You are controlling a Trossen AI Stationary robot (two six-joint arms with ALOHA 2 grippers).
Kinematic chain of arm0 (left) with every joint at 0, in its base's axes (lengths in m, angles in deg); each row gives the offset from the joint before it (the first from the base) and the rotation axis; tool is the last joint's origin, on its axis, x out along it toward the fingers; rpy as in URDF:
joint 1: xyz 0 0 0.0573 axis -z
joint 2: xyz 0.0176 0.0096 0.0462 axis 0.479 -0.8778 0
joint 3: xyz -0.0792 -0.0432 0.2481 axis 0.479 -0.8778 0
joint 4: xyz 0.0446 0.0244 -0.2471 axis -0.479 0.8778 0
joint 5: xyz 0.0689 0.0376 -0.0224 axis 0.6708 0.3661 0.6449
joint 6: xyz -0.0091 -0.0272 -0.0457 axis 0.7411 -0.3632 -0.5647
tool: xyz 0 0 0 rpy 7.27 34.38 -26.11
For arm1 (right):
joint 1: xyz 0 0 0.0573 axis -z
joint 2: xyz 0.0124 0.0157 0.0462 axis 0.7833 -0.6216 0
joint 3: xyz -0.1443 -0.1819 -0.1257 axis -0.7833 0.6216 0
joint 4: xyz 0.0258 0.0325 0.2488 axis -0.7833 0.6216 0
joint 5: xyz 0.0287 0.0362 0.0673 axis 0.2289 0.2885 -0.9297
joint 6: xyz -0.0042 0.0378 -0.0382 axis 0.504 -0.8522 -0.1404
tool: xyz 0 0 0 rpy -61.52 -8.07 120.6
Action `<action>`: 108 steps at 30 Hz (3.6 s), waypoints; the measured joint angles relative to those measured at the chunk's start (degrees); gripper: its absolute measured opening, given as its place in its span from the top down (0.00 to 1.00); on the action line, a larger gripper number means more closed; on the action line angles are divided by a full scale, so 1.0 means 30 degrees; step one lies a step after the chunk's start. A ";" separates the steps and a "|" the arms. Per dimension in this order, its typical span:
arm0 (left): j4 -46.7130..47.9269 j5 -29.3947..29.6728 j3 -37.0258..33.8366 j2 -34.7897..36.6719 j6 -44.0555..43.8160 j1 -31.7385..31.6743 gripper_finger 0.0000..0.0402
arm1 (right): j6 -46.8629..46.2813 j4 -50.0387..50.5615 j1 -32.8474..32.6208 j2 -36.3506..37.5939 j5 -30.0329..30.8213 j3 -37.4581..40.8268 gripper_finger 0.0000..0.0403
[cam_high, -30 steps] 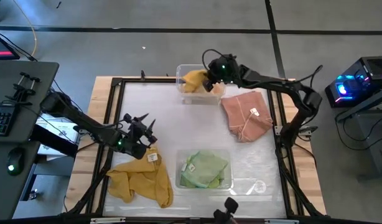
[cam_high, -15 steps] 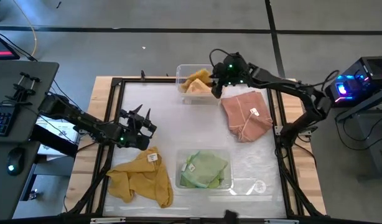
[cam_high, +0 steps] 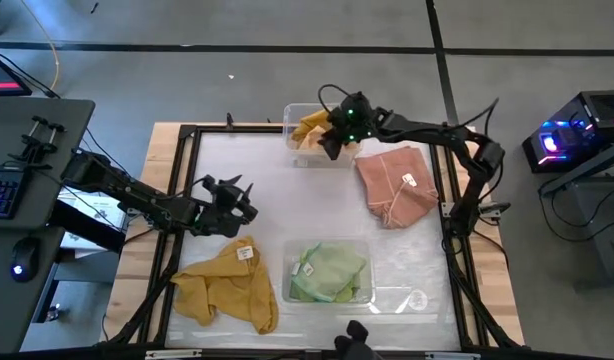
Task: Sort towels by color in basket
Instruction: Put the top yellow towel into the top transparent bin, then put the yellow towel into the top transparent bin
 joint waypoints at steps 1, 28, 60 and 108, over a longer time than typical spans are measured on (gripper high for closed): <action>-0.0421 -0.0452 0.0000 0.0000 0.0654 0.0000 0.54 | -0.0002 0.0191 0.0058 -0.0071 0.0555 0.0000 0.65; 0.9374 -1.6828 0.4871 -0.0491 -1.0568 1.0225 0.67 | 0.3007 -1.3437 -1.1931 0.6960 0.1814 1.0100 0.66; 2.2386 0.2797 1.3357 -0.0709 -0.0755 0.5229 1.00 | 0.1343 -1.4966 -1.4348 0.6902 0.6656 1.2641 0.66; 0.9035 0.6341 0.3568 0.0357 -0.7853 0.7060 1.00 | 0.3545 -1.2297 -1.1700 -0.0800 0.7194 0.1496 0.28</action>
